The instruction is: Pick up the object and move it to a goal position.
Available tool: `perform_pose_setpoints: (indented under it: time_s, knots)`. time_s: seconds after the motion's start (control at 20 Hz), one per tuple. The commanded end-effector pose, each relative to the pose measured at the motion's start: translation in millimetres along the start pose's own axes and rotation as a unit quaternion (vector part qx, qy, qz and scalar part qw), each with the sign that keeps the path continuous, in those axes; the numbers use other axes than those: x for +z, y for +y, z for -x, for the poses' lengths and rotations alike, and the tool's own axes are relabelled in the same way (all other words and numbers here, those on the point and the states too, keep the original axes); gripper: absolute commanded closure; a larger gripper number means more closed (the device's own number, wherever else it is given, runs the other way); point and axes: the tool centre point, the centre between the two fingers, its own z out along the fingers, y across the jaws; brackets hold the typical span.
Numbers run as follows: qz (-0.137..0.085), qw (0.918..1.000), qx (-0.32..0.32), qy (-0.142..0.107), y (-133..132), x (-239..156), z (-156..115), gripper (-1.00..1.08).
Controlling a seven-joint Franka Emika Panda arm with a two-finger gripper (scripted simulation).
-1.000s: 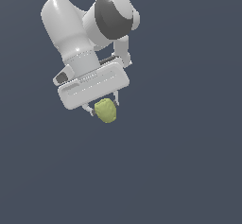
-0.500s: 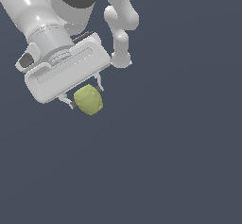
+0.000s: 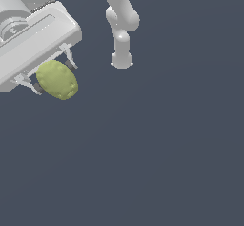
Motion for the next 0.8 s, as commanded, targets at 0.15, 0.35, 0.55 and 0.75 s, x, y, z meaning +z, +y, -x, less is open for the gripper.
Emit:
perform_pose_setpoints:
  time_s: [0.15,0.35,0.55,0.75]
  knots:
    - [-0.03,0.9988,-0.026,0.028,8,-27,-24,1.08]
    - [-0.044,0.9975,-0.038,0.041,13,-39,-35,1.08]
    - [-0.053,0.9964,-0.044,0.049,15,-47,-42,1.08]
    - [-0.058,0.9958,-0.048,0.053,17,-51,-45,1.08]
